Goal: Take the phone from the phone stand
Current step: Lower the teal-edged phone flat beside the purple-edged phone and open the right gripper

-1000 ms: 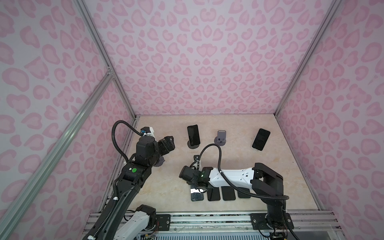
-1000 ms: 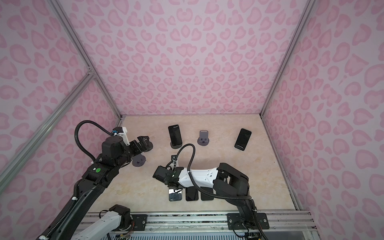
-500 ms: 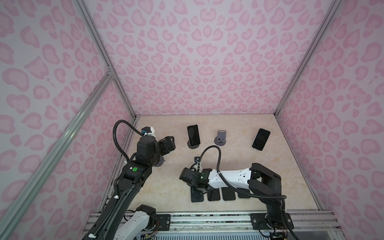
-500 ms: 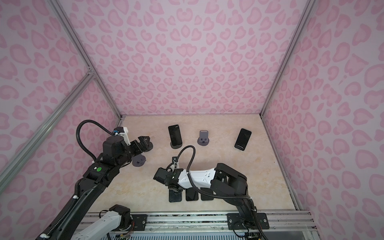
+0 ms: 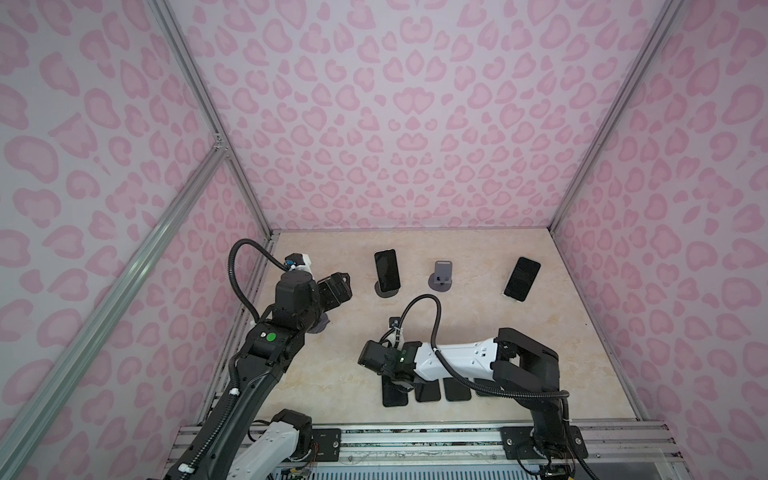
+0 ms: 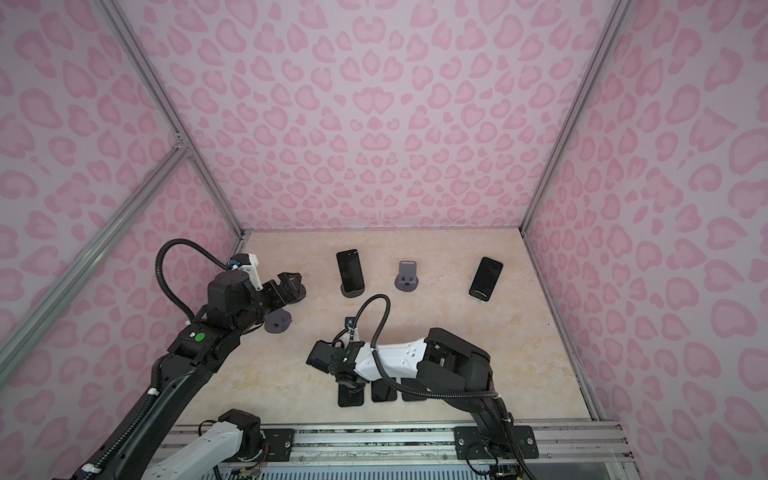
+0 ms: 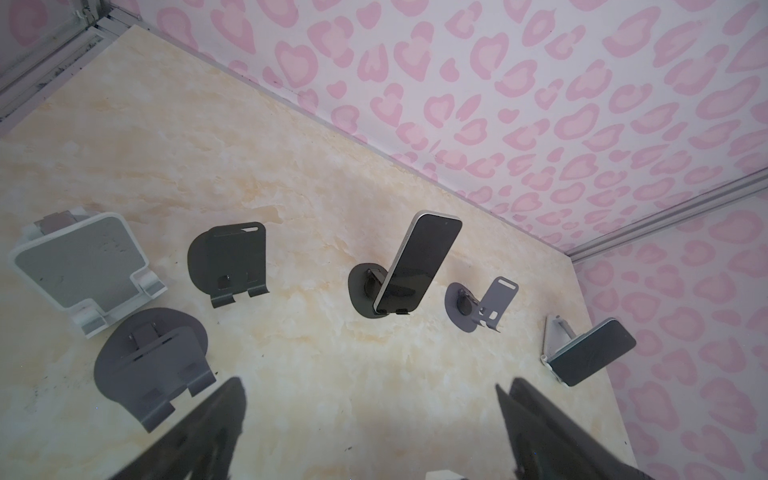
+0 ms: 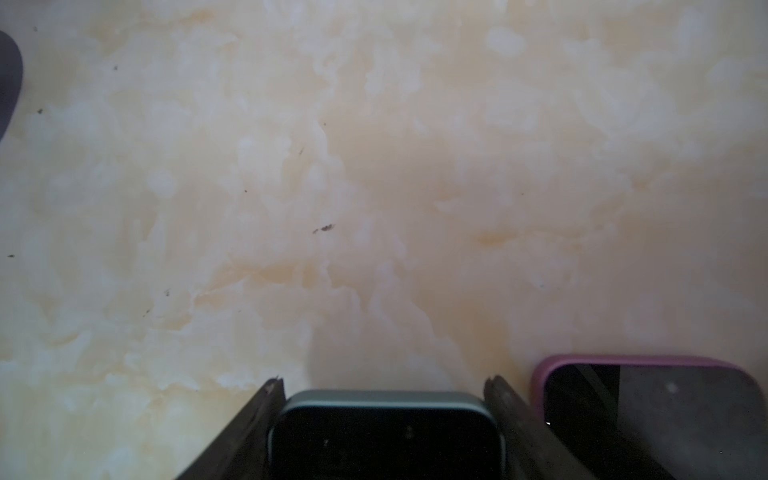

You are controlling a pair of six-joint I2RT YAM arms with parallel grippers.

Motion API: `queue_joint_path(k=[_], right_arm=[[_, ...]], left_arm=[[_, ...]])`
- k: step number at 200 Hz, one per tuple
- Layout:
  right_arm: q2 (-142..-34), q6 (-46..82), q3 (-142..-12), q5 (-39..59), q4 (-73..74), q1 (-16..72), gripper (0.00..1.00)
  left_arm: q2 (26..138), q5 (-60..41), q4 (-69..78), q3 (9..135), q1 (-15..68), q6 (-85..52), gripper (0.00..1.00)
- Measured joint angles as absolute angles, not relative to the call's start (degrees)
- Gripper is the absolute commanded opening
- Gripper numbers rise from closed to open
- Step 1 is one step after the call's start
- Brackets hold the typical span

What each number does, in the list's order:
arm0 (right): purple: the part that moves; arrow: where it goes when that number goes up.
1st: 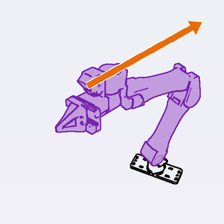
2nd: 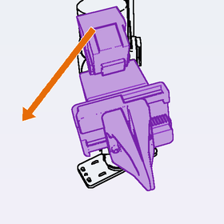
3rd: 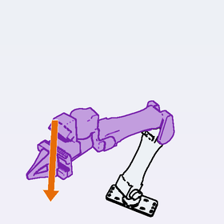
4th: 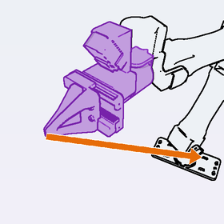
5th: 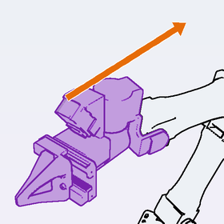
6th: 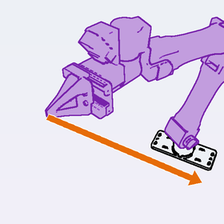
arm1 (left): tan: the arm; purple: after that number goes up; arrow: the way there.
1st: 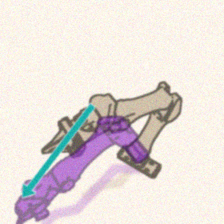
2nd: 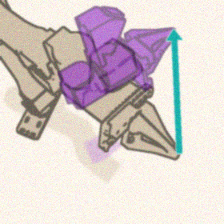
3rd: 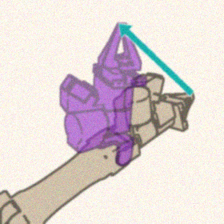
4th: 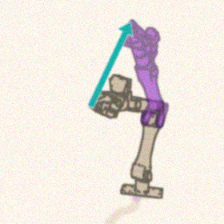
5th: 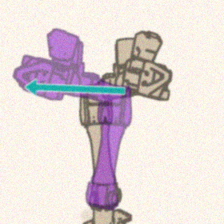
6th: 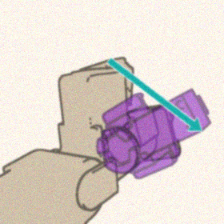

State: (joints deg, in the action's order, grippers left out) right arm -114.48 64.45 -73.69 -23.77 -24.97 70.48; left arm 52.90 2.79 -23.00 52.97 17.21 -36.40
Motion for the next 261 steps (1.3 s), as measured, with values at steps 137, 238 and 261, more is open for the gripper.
queue_joint_path(k=[137, 238, 261], right_arm=[[-117.0, 63.4, -73.6, -26.4, -23.4, 69.4, 0.75], [-116.4, 63.2, -73.4, -25.9, -22.8, 69.3, 0.80], [-116.0, 63.0, -73.4, -25.0, -22.7, 69.3, 0.82]], left_arm=[[53.5, 1.7, -23.0, 53.0, 17.2, -36.6, 1.00], [53.7, 1.8, -23.0, 53.0, 17.2, -36.6, 0.99], [53.7, 1.9, -23.0, 53.0, 17.2, -36.6, 0.99]])
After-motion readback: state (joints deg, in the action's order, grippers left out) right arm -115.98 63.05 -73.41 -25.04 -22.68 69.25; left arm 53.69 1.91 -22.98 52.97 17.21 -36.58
